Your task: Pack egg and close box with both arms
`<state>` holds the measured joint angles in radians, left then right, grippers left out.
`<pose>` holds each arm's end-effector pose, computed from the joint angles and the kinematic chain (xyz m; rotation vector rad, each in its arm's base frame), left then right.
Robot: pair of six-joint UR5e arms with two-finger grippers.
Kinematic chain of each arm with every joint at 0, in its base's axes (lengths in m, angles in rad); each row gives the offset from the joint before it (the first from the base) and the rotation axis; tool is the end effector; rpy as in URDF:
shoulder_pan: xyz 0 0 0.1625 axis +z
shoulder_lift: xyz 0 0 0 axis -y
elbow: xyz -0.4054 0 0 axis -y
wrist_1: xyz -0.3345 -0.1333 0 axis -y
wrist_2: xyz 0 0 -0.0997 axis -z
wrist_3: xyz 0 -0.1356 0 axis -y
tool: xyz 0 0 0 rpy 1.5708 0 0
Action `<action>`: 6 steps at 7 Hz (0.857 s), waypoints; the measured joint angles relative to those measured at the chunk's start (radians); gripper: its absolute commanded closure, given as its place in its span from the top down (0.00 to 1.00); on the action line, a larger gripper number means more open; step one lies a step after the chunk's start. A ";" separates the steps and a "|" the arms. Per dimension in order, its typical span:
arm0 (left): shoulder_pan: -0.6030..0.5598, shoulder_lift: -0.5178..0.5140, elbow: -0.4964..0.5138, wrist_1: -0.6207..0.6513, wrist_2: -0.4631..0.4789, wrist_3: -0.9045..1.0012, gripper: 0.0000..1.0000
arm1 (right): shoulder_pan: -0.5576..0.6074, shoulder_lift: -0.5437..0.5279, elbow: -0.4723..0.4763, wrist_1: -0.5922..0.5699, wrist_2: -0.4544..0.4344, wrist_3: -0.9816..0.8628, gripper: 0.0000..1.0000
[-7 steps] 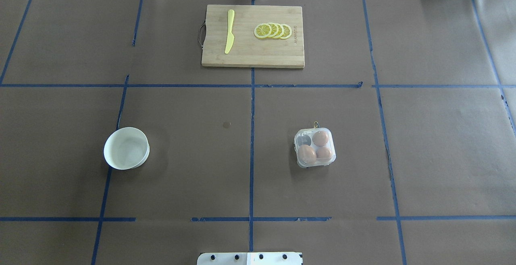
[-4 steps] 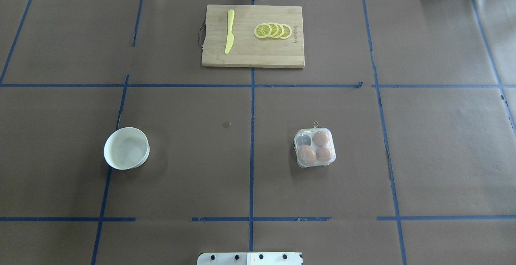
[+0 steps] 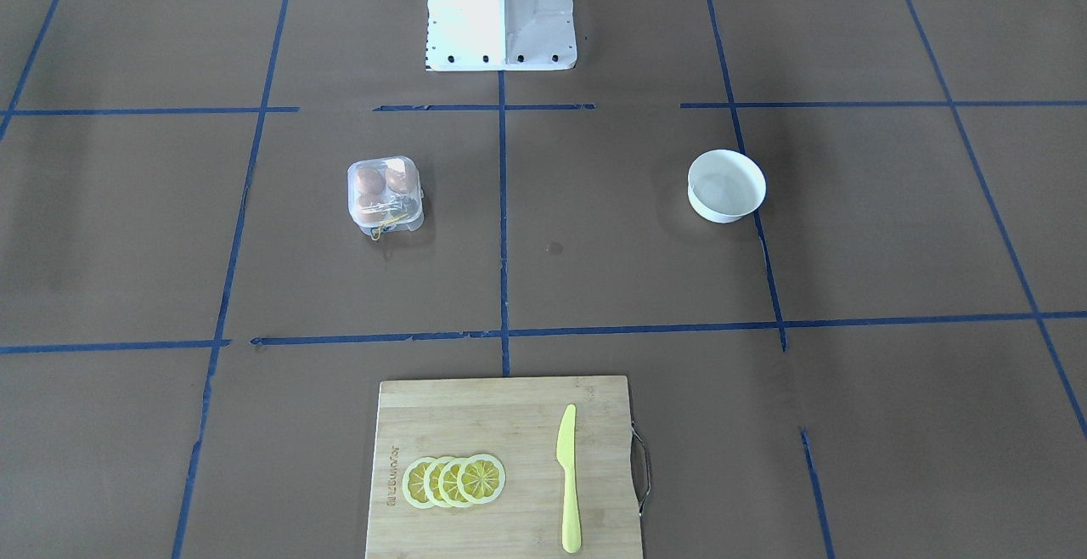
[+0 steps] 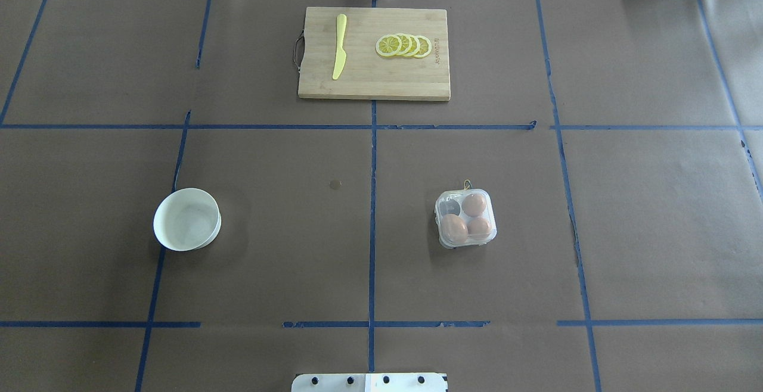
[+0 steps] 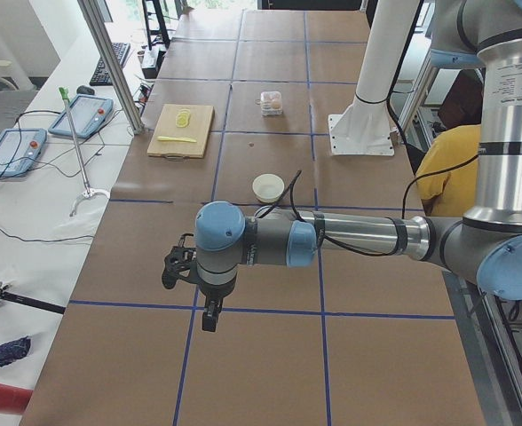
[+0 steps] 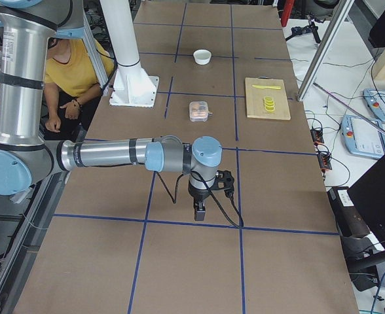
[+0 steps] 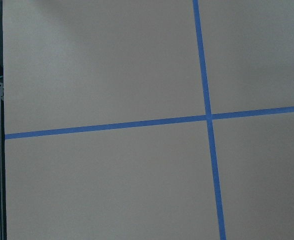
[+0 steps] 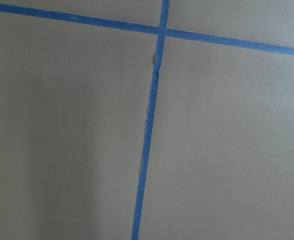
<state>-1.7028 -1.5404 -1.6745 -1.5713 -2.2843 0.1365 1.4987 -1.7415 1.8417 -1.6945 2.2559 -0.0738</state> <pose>-0.1005 -0.4187 0.6381 0.1655 0.6973 0.0306 0.0214 -0.3636 0.6359 -0.0220 -0.6856 -0.1321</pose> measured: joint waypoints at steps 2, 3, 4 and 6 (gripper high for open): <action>0.000 0.002 0.003 -0.001 0.001 0.000 1.00 | 0.000 0.002 -0.013 0.001 0.001 -0.001 1.00; 0.000 0.003 0.004 -0.001 0.001 -0.001 1.00 | 0.000 0.005 -0.020 0.001 0.002 -0.001 1.00; 0.000 0.003 0.005 -0.001 0.002 -0.001 1.00 | 0.000 0.006 -0.022 0.001 0.002 -0.001 1.00; 0.000 0.003 0.005 -0.001 0.002 -0.002 1.00 | 0.000 0.006 -0.023 0.001 0.003 -0.001 1.00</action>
